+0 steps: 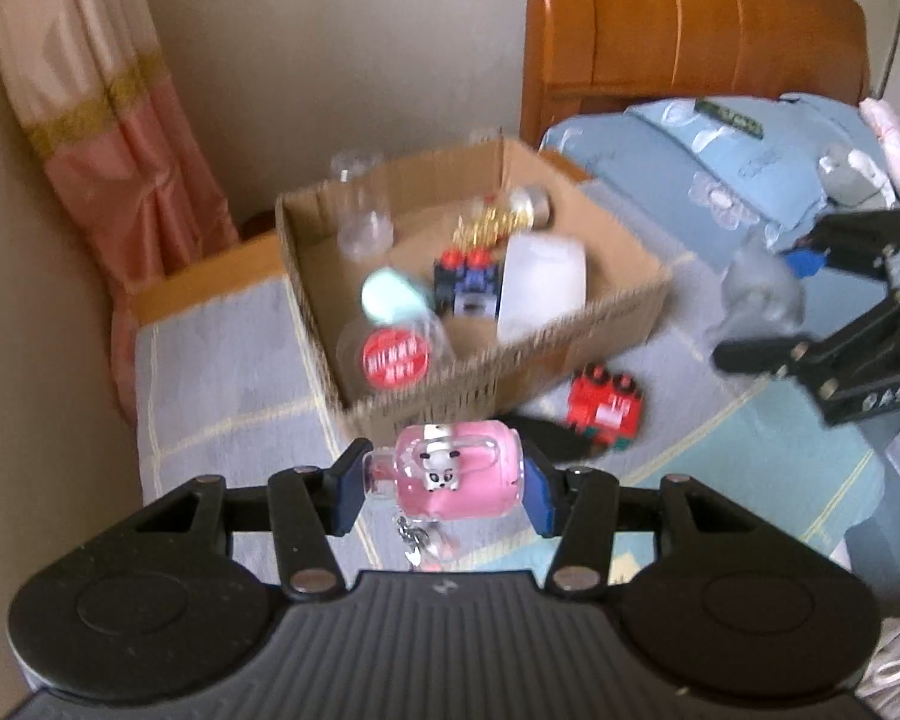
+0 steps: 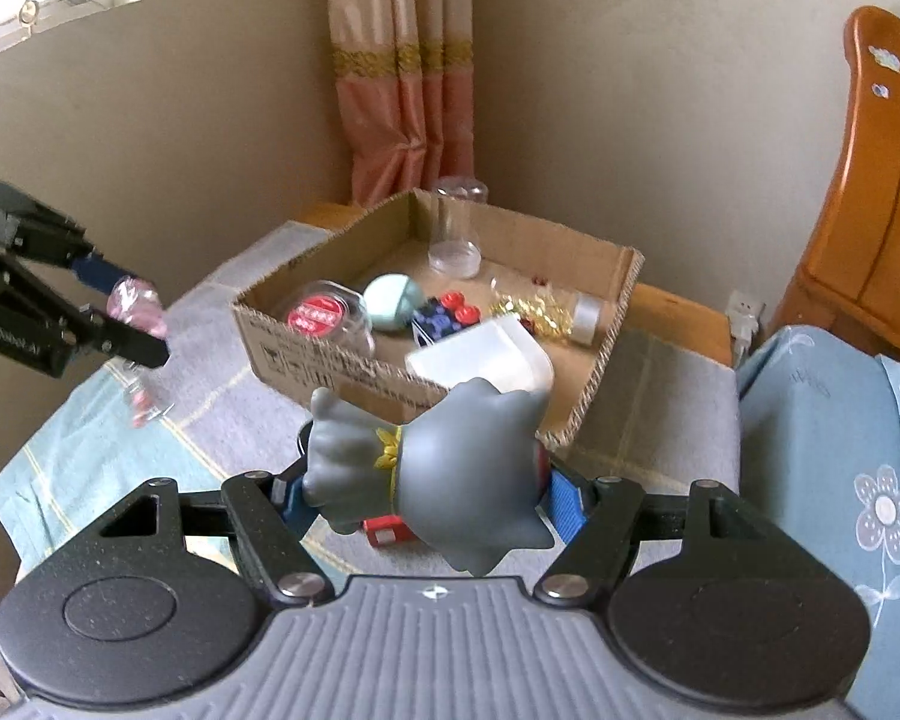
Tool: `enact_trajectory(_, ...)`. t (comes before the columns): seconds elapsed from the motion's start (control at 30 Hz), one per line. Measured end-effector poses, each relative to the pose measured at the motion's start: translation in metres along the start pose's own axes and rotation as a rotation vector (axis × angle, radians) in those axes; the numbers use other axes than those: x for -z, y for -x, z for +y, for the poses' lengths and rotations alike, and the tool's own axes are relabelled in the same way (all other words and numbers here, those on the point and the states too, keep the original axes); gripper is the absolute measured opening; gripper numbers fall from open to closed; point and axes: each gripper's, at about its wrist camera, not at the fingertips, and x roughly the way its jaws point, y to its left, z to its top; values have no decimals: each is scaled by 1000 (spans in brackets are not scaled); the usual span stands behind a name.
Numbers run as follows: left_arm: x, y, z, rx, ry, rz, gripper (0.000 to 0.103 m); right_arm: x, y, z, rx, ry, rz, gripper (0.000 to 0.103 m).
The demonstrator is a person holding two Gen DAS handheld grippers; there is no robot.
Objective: Organize rigid objects
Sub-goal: 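Carry the keychain and cat into the box and open both tools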
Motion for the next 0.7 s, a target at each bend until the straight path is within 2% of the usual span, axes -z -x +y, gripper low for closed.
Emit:
enact_trajectory(0.2, -40, 3, 3, -16, -27, -52, 50, -17, -8, -1, -10, 14, -15, 76)
enact_trajectory(0.43, -86, -14, 14, -27, -25, -79, 50, -32, -20, -5, -16, 12, -18, 76)
enact_trajectory(0.7, -121, -68, 30, -55, 10, -46, 50, -41, -31, -6, -23, -3, -19, 76)
